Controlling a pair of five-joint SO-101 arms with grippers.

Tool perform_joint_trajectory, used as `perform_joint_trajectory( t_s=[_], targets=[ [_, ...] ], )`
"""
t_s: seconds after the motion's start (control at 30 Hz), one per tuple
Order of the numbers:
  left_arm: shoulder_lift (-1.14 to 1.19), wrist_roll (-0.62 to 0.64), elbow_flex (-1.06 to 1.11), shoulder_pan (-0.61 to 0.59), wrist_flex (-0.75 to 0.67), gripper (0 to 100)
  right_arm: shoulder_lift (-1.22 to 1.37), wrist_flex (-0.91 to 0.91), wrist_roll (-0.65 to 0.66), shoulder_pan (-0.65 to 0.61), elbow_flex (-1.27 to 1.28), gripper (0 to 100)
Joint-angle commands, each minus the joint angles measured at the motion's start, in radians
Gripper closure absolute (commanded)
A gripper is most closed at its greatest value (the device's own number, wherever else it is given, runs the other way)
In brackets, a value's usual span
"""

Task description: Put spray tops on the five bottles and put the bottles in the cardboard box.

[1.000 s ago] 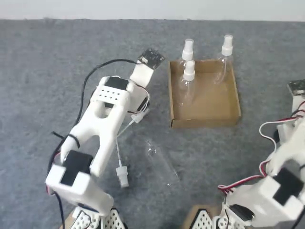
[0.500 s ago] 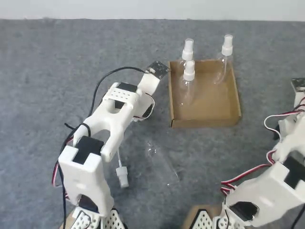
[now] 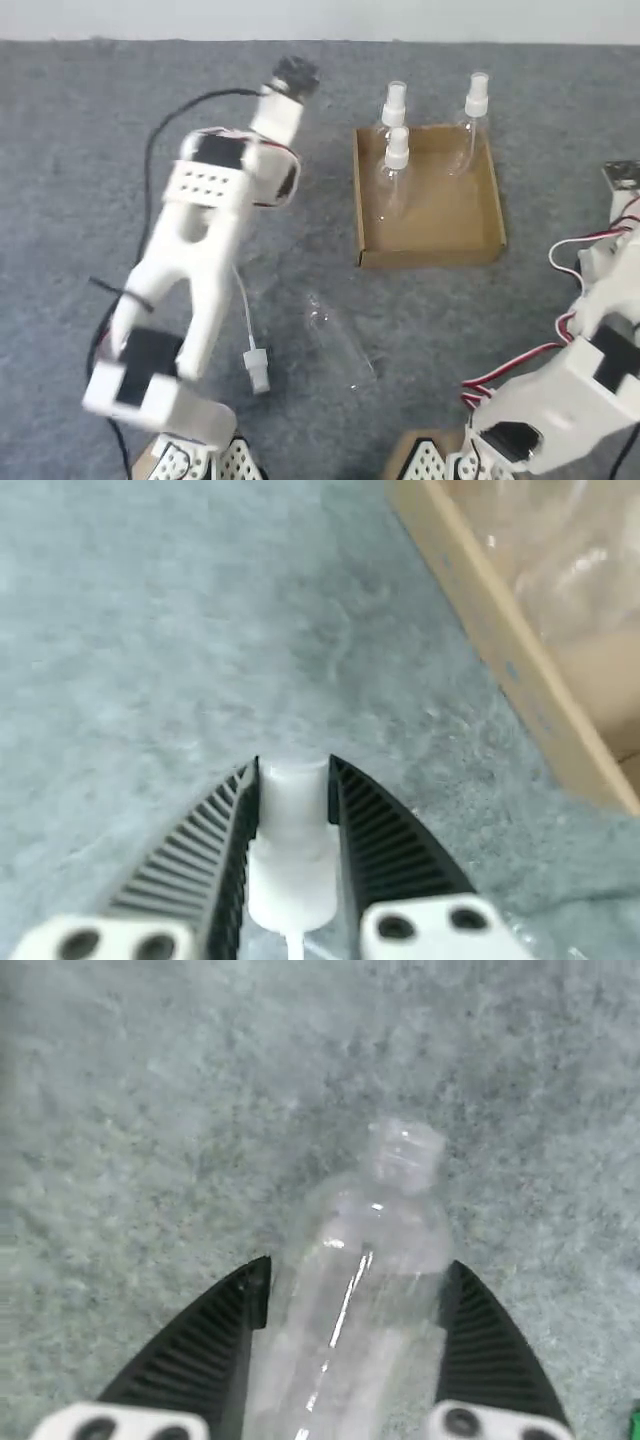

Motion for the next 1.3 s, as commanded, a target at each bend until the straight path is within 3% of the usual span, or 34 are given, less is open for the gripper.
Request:
perform_joint_trajectory(
  t_s=[0.0, 0.2, 0.37, 0.53, 0.8, 1.03, 1.27],
  targets=[
    [-0.184, 0.055, -0.048, -0.037, 0.04, 99, -0.022, 0.03, -0.012, -0.048, -0.06, 72.0],
    [-0.384, 0.14, -0.047, -0.12, 0.094, 99, -0.024, 0.081, 0.023, -0.125, -0.075, 71.2],
    [-0.503, 0.239, 0.039, -0.167, 0.124, 99, -0.024, 0.246, 0.017, -0.119, -0.227, 75.3],
    [-0.638, 0.265, 0.286, -0.16, 0.006, 99, -0.022, 0.335, -0.003, -0.085, -0.331, 73.1],
    [-0.813, 0.262, 0.65, -0.164, -0.19, 99, 0.022, 0.323, 0.216, 0.022, -0.324, 72.0],
    [-0.835, 0.261, 0.739, -0.16, -0.244, 99, 0.145, 0.154, 0.207, 0.064, -0.325, 72.0],
    [-0.835, 0.265, 0.739, -0.16, -0.247, 99, 0.139, 0.18, 0.207, 0.068, -0.384, 72.0]
  ],
)
